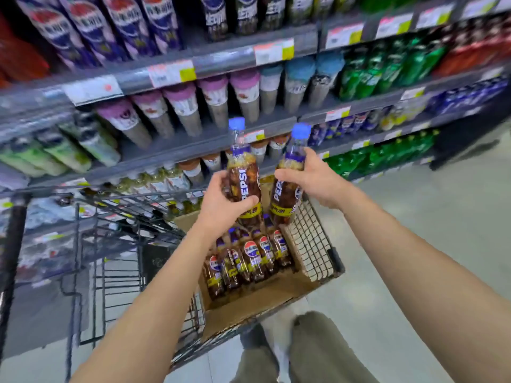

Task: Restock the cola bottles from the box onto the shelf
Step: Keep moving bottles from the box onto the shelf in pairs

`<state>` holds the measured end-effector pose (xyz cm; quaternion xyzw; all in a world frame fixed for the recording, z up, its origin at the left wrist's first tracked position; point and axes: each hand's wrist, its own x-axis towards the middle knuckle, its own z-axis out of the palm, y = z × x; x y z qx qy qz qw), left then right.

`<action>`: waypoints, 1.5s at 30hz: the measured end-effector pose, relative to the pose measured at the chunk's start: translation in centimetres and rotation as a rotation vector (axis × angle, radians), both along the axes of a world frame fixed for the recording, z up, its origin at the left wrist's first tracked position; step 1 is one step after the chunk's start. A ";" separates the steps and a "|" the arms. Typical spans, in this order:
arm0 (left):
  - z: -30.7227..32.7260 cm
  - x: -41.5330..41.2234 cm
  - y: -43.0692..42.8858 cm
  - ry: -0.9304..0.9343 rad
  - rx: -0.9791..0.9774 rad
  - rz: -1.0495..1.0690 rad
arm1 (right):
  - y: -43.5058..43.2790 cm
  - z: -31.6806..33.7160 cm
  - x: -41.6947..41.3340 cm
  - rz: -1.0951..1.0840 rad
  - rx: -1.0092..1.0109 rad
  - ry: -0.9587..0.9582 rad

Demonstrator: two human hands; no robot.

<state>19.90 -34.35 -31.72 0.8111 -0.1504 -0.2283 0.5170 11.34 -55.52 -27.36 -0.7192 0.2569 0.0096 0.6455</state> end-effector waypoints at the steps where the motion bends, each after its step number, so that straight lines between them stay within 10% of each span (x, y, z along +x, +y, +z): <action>1: 1.2 -0.2 -1.3 -0.029 -0.014 -0.020 | -1.0 1.4 -0.7 -0.017 -0.033 -0.010; 26: 19.0 -18.6 -39.1 -0.337 -0.201 -0.080 | -36.9 18.9 -22.0 -0.169 -0.319 -0.404; 45: 20.7 -7.0 -59.9 -0.390 -0.253 -0.003 | -59.0 20.6 -8.6 -0.165 -0.335 -0.465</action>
